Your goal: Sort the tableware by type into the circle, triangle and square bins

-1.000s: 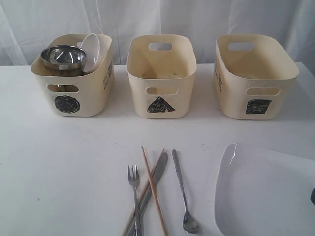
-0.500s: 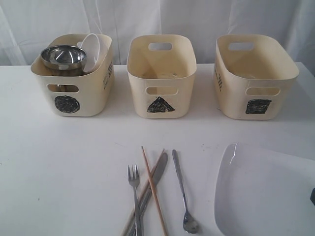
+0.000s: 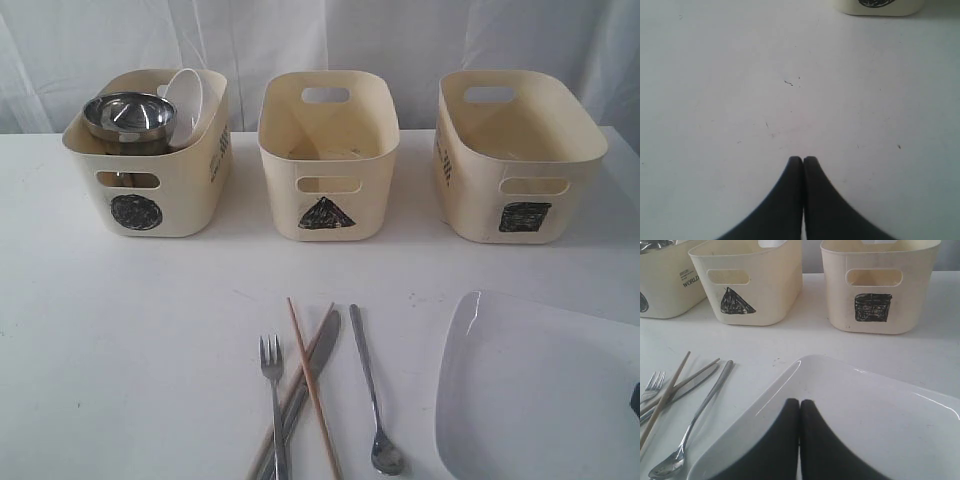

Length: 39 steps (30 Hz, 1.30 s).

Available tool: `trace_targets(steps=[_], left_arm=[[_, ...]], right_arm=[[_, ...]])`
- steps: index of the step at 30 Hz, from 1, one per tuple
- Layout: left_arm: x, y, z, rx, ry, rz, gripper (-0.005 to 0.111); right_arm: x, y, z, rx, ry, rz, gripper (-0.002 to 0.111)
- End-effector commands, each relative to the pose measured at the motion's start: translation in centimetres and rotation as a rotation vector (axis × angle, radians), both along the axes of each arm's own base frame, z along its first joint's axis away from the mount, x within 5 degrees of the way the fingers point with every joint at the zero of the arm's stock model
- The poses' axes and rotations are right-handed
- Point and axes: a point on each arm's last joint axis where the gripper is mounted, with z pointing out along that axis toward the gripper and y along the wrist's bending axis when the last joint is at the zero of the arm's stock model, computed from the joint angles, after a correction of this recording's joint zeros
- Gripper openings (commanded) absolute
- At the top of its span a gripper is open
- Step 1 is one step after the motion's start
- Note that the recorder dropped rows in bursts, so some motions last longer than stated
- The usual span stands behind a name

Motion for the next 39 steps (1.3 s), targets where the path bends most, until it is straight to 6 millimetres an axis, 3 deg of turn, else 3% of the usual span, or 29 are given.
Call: trace_targets(steps=[1, 14, 20, 25, 30, 32, 35, 37, 39], left_arm=[[-0.1, -0.1, -0.4, -0.012, 0.019, -0.003, 0.0], [0.0, 0.0, -0.2, 0.001, -0.001, -0.001, 0.0], [0.0, 0.0, -0.2, 0.001, -0.001, -0.001, 0.0], [0.0, 0.0, -0.2, 0.001, -0.001, -0.001, 0.0], [0.0, 0.0, -0.2, 0.001, -0.001, -0.001, 0.0], [0.0, 0.0, -0.2, 0.001, -0.001, -0.001, 0.0], [0.0, 0.0, -0.2, 0.001, -0.001, -0.001, 0.0], [0.0, 0.0, -0.2, 0.001, -0.001, -0.001, 0.0], [0.0, 0.0, -0.2, 0.001, -0.001, -0.001, 0.0]], right_arm=[[0.0, 0.0, 0.1, 0.007, -0.017, 0.003, 0.0], [0.0, 0.0, 0.1, 0.007, -0.017, 0.003, 0.0], [0.3, 0.2, 2.0, -0.074, -0.243, 0.036, 0.0], [-0.3, 0.4, 5.4, 0.06, -0.605, 0.054, 0.0], [-1.5, -0.5, 8.0, 0.43, -0.852, 0.021, 0.0], [-1.6, -1.1, 10.1, 0.553, -0.88, -0.011, 0.0], [0.1, -0.4, 14.3, 0.487, -0.845, 0.009, 0.0], [2.8, 1.3, 17.4, 0.301, -0.811, 0.108, 0.0], [6.3, 3.2, 19.1, 0.112, -0.708, 0.217, 0.0]])
